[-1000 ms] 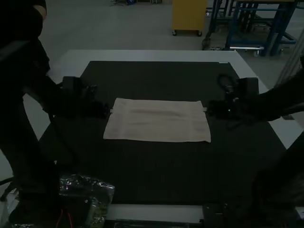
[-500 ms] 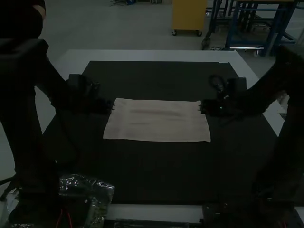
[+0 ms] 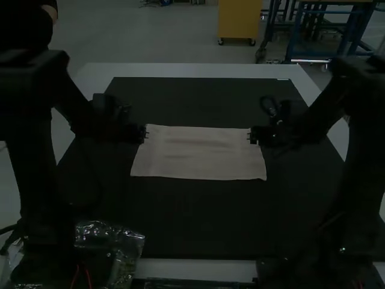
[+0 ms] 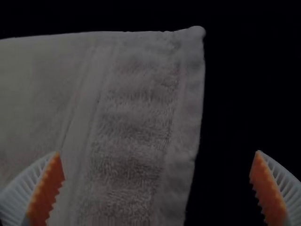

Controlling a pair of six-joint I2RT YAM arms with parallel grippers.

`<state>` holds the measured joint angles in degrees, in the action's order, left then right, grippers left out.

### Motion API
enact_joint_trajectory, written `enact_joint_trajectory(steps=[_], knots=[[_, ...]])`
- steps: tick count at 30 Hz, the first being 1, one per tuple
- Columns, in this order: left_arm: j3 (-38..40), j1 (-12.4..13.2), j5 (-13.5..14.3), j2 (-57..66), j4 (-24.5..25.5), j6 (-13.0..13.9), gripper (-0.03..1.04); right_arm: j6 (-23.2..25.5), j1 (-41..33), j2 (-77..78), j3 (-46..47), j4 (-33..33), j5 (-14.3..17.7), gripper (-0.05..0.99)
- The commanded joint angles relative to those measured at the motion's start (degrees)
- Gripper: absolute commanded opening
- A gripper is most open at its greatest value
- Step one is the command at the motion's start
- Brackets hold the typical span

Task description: Fold the towel.

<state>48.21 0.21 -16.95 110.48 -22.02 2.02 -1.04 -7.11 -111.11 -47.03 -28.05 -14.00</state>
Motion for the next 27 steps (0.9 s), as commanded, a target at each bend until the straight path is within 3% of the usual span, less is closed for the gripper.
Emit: enact_joint_trajectory(steps=[1,27], knots=[[2.1,-0.9,-0.3,1.1,0.0,-0.6,0.95,0.5,-1.1,-1.7,-2.3,-0.6,-0.5,0.9],[5.7,-1.4,-0.3,6.8,0.0,-0.6,0.94,-0.7,-2.8,-10.1,-7.2,-0.3,1.4,0.91]])
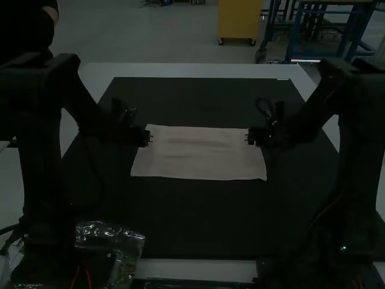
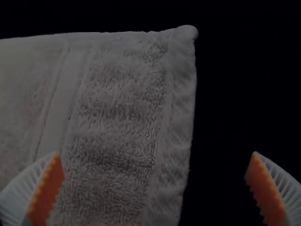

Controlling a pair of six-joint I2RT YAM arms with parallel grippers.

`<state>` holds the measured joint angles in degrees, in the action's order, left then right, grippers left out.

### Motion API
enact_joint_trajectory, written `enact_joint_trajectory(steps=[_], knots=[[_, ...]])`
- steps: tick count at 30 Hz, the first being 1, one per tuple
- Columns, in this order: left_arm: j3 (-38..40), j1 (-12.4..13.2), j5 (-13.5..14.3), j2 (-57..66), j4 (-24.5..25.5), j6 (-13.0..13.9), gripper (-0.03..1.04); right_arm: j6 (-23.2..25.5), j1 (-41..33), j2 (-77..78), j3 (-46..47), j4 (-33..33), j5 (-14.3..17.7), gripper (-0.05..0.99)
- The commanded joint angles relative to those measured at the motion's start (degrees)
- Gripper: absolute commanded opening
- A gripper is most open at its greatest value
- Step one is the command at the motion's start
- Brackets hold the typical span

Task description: Fold the towel.

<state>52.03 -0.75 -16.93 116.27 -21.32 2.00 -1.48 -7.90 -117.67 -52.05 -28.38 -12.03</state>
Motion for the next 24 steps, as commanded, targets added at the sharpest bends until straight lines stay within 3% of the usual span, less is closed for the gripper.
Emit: enact_joint_trajectory(steps=[1,3,4,5,8,18,24], knots=[[1.8,-0.4,-0.3,1.2,-0.7,-0.5,0.91,-0.3,-2.0,-3.8,-2.4,0.0,-0.4,0.91],[1.8,-0.4,-0.3,1.5,-0.9,-0.3,0.85,-0.4,-2.2,-4.3,-2.6,0.0,-0.4,0.91],[1.8,-0.5,-0.3,1.8,-1.0,-0.1,0.77,-0.5,-2.3,-4.5,-2.6,0.2,-0.4,0.88],[1.7,-0.4,-0.4,1.9,-1.2,0.1,0.62,-0.9,-2.3,-4.7,-2.6,0.1,-0.4,0.77],[1.5,-0.5,-0.5,3.3,-2.7,0.4,0.03,-4.8,-2.1,-4.9,-2.2,-0.6,-0.8,-0.04],[2.6,0.1,-2.1,2.4,-4.7,-0.3,0.03,-2.9,-0.2,-3.2,-1.6,-1.7,-0.9,-0.02],[4.1,0.5,-3.0,-0.8,-2.7,-1.4,0.03,-2.1,1.0,-0.2,-3.2,-1.3,-1.2,-0.02]])
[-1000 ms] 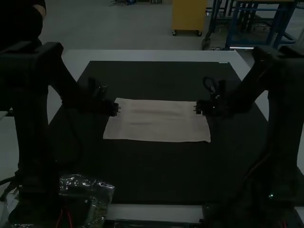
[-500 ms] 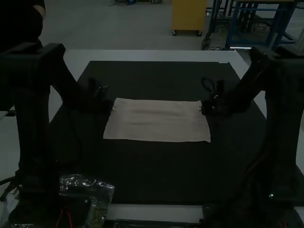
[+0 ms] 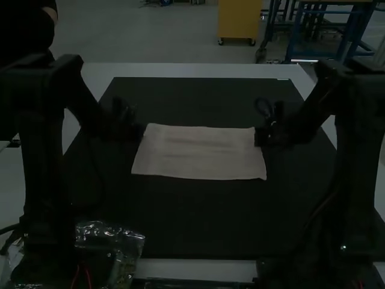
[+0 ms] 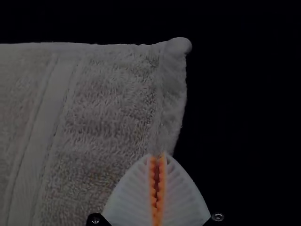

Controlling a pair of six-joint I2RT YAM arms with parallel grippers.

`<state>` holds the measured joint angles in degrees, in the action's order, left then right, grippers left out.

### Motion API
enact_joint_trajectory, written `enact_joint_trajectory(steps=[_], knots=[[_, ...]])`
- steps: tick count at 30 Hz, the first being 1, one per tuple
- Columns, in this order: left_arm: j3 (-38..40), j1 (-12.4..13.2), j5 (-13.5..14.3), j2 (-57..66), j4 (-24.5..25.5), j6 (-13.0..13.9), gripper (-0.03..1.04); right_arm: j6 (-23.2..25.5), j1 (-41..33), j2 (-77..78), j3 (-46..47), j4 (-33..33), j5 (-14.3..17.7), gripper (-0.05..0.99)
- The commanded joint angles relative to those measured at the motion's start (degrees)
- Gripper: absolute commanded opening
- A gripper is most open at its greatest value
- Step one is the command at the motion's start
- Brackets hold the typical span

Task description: Fold the towel.

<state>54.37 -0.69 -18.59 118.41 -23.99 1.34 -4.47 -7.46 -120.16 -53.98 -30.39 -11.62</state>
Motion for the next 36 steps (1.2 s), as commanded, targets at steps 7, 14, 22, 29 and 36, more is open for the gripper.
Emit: enact_joint_trajectory(steps=[7,14,22,29,36], knots=[[1.4,2.1,-2.9,-5.8,5.3,0.1,0.03,0.9,1.8,6.3,-1.8,4.3,-3.1,-0.02],[-0.6,4.5,-3.6,-8.6,8.6,2.0,0.03,1.1,3.9,9.6,-0.8,6.6,-4.6,-0.02],[-4.4,5.1,-4.4,-13.0,10.8,3.3,0.03,1.2,4.9,13.8,3.0,8.9,-6.5,-0.02],[-6.6,5.1,-4.3,-17.2,15.8,4.9,0.03,1.2,4.8,18.6,6.9,11.9,-8.4,-0.02],[-7.8,5.2,-4.2,-20.3,23.2,6.4,0.03,0.8,4.9,23.4,11.1,15.4,-10.5,-0.02]])
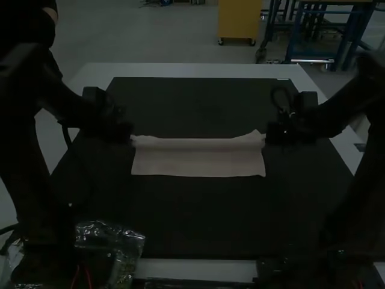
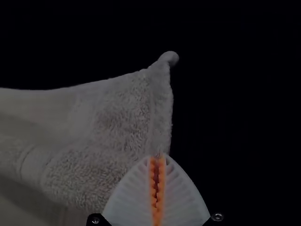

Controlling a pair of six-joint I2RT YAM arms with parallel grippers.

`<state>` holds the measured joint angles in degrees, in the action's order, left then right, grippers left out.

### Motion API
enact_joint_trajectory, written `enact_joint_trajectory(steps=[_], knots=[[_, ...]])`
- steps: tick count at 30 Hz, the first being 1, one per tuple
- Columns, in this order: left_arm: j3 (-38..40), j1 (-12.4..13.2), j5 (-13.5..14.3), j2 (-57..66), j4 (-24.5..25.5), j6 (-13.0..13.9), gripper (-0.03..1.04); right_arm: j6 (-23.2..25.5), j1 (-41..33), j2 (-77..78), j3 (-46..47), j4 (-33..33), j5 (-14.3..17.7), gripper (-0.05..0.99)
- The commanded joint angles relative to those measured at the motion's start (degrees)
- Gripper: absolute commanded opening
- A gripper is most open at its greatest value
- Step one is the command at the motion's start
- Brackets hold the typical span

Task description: Fold the towel.

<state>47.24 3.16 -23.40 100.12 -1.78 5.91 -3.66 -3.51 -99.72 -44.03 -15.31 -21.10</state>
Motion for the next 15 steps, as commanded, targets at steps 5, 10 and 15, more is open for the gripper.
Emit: enact_joint_trajectory(steps=[5,10,15], knots=[[-2.3,1.2,0.7,-5.5,3.2,2.1,0.03,0.5,1.0,7.0,4.3,1.3,-1.2,-0.02],[-4.0,1.0,1.0,-8.6,4.6,2.0,0.03,0.8,1.0,10.7,7.0,3.4,-1.7,-0.02],[-4.2,1.2,1.0,-10.0,9.0,2.1,0.03,0.7,1.0,13.9,9.6,5.6,-1.7,-0.02]])
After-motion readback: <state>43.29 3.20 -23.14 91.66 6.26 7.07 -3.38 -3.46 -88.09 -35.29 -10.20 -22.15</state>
